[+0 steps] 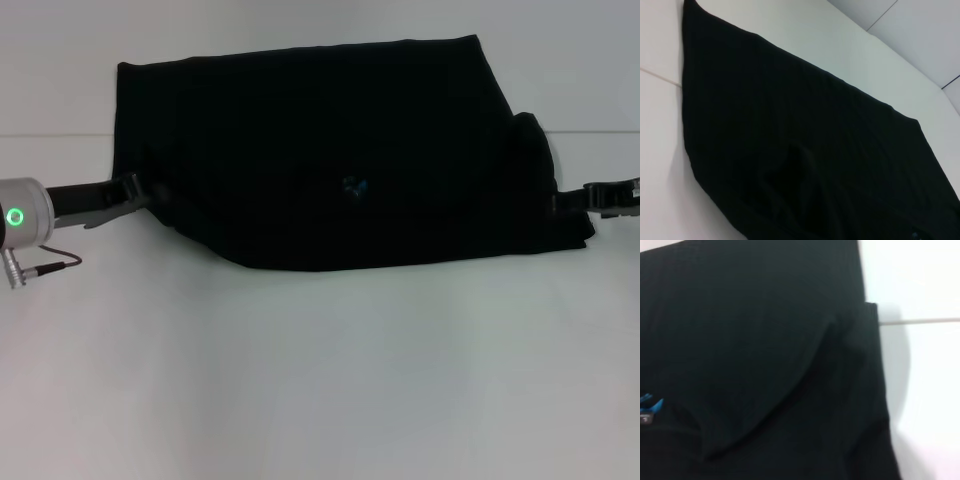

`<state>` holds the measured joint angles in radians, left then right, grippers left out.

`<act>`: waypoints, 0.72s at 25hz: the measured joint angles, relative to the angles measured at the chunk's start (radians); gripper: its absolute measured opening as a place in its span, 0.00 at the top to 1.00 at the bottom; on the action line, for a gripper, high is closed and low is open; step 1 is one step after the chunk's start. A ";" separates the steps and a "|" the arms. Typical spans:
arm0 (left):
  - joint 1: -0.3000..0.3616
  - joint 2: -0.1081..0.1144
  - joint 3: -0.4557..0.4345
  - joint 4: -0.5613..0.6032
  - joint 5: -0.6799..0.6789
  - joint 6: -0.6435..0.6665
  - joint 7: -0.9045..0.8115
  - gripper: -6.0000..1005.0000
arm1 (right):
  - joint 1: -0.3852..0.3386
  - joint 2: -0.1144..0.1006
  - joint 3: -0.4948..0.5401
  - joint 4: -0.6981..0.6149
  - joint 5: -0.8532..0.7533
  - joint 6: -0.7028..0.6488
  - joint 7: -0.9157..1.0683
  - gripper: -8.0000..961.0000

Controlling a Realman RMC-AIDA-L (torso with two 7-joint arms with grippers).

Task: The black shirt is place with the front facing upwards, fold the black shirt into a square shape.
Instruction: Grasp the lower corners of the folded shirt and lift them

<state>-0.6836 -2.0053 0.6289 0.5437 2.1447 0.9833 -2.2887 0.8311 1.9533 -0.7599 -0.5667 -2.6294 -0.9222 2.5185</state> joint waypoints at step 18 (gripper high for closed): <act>0.001 -0.001 0.000 0.001 -0.003 0.000 -0.001 0.95 | 0.028 0.068 -0.003 0.098 -0.024 0.160 -0.012 0.05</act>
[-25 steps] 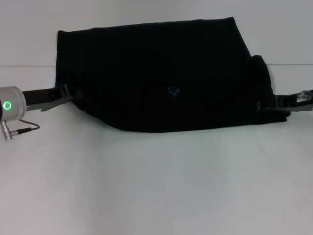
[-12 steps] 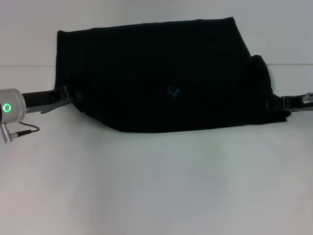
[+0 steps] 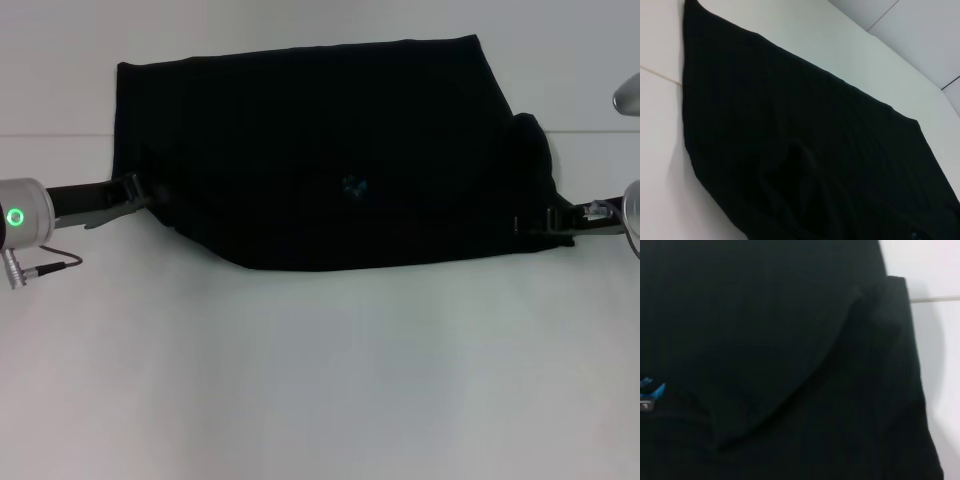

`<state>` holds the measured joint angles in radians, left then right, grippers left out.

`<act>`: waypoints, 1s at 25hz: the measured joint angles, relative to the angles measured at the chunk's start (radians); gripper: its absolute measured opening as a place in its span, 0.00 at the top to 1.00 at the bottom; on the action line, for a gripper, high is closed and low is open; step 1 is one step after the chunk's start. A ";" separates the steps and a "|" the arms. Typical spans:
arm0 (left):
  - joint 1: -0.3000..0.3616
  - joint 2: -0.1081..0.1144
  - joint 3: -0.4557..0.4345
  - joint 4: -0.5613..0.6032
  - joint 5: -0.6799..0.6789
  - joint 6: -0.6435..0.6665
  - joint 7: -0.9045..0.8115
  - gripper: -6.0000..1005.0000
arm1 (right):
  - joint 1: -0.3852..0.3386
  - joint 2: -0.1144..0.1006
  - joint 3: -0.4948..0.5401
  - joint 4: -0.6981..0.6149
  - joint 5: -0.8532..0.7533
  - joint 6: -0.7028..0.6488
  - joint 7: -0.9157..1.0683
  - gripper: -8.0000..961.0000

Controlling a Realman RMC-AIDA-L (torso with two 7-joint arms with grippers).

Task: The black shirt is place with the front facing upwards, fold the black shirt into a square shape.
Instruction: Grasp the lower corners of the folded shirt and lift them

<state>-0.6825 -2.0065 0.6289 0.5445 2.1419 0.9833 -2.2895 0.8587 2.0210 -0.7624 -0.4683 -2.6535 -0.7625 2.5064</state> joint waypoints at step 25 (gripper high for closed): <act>-0.001 0.000 -0.004 0.002 0.001 -0.003 -0.001 0.95 | 0.004 -0.018 0.000 -0.007 0.003 -0.027 0.025 0.45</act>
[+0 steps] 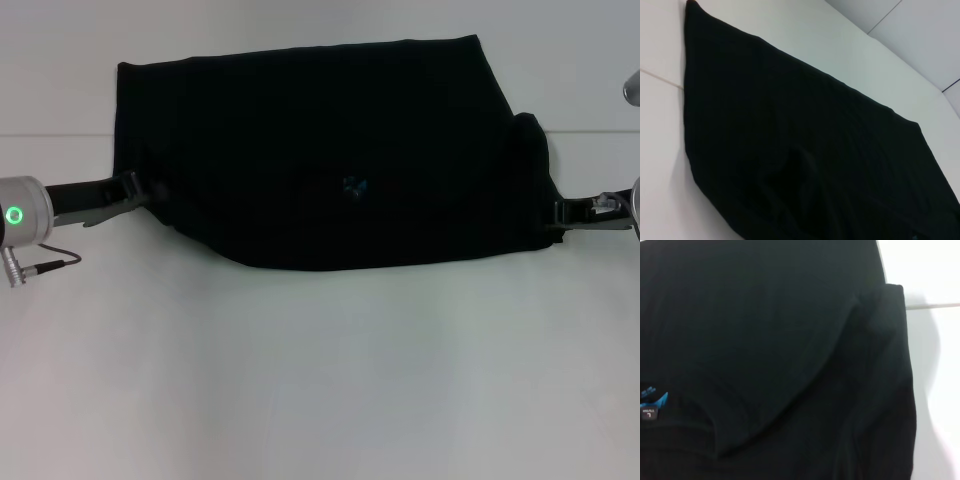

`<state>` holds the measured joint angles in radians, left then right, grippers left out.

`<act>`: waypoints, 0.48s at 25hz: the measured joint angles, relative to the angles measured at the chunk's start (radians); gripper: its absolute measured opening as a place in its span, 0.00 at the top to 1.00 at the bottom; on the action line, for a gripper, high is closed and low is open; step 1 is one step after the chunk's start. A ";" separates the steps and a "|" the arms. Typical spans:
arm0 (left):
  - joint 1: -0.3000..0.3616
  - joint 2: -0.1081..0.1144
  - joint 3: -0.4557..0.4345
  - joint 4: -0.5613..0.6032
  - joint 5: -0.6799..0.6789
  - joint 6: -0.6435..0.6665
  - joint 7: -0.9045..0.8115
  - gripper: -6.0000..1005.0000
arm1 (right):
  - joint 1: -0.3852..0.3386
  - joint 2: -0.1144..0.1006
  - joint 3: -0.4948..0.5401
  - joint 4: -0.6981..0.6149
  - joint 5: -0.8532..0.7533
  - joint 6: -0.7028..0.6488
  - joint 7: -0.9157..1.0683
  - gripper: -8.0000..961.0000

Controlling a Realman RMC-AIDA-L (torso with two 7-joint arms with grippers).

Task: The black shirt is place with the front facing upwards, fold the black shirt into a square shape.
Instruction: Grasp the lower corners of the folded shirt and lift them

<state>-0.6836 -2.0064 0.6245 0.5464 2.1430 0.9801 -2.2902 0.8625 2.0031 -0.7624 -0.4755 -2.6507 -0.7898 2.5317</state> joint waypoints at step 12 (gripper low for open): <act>0.007 0.036 0.004 0.004 0.012 0.098 0.000 0.95 | -0.046 -0.030 0.039 -0.088 0.035 -0.176 -0.011 0.89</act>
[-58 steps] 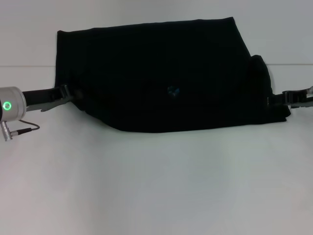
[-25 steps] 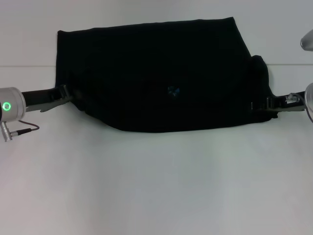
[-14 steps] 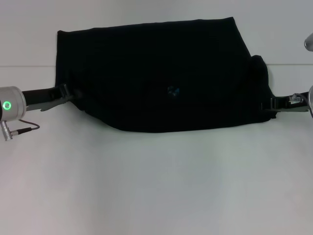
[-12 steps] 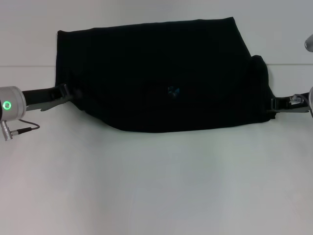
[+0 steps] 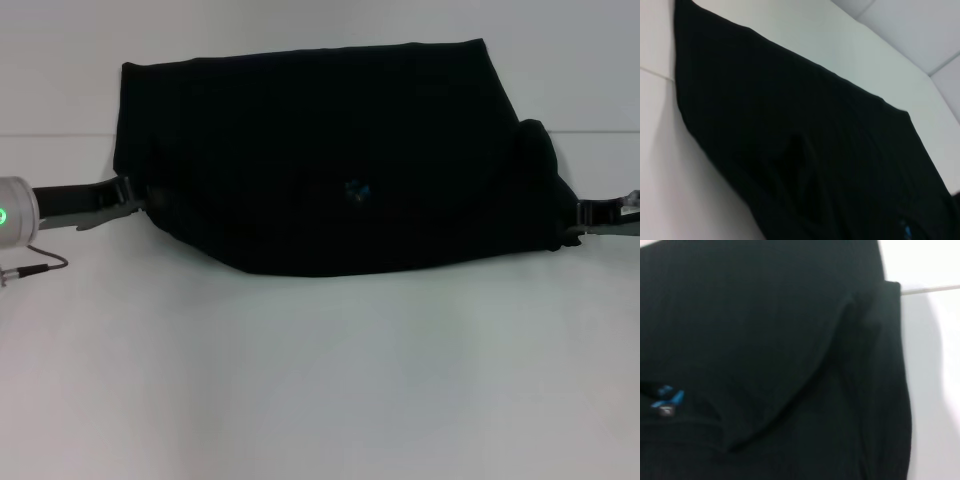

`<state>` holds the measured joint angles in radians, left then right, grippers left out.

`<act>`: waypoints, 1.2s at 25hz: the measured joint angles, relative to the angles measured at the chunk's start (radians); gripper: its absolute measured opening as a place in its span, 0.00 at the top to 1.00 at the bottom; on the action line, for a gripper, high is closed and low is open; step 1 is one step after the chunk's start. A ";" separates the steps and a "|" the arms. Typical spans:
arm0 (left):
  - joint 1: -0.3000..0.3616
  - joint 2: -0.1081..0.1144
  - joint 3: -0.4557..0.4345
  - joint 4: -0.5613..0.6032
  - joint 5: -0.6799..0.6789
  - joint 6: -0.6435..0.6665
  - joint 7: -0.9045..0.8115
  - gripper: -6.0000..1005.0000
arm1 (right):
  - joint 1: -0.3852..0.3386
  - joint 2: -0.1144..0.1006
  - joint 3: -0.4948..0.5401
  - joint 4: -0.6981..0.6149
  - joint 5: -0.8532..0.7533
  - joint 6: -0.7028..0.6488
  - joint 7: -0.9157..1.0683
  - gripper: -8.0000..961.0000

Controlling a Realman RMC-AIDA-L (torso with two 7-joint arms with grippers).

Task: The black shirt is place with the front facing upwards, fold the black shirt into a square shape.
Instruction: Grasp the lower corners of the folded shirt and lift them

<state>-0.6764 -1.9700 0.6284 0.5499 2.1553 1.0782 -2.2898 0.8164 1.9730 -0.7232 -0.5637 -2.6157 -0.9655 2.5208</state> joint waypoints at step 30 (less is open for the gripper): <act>0.069 0.019 -0.075 0.205 0.171 0.407 0.004 0.92 | -0.143 -0.042 0.081 -0.221 0.037 -0.471 0.036 0.89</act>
<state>-0.6071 -1.9511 0.5530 0.7550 2.3264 1.4854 -2.2858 0.6730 1.9315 -0.6426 -0.7845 -2.5787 -1.4363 2.5566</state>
